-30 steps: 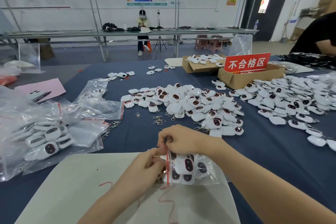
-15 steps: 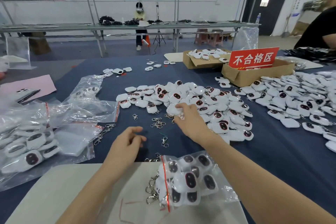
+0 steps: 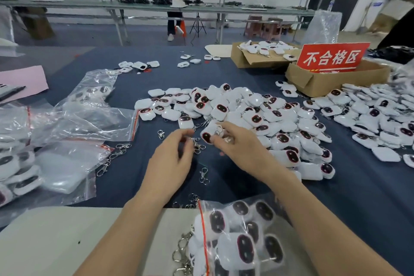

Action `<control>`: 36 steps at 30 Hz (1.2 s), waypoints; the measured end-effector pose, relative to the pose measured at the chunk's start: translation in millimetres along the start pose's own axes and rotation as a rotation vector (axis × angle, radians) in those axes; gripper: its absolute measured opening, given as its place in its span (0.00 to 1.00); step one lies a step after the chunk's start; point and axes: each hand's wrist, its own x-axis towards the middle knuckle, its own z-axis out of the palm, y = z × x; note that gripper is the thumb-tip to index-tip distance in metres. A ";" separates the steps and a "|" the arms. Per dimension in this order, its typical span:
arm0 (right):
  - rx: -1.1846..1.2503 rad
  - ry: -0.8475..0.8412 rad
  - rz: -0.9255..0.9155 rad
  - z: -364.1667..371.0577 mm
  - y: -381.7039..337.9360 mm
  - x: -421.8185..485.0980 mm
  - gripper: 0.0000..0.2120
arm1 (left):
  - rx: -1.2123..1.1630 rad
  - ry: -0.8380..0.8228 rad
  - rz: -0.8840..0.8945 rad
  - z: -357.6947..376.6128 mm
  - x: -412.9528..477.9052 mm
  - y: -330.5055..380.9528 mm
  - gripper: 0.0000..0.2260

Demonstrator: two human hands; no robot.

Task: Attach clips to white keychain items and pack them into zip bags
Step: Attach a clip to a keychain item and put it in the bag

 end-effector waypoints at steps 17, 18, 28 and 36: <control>0.322 -0.123 -0.055 17.3 12.1 -9.3 0.05 | -0.419 0.032 -0.045 6.8 3.7 7.0 0.08; 0.373 -0.083 -0.061 15.8 12.2 -9.2 0.07 | -0.425 0.022 -0.040 7.9 3.1 8.2 0.08; 0.480 0.000 -0.044 13.1 11.5 -11.1 0.11 | -0.392 -0.098 -0.036 9.0 1.1 9.0 0.05; 0.466 -0.002 -0.043 12.4 12.3 -11.7 0.10 | -0.390 -0.126 -0.050 7.2 2.0 9.9 0.05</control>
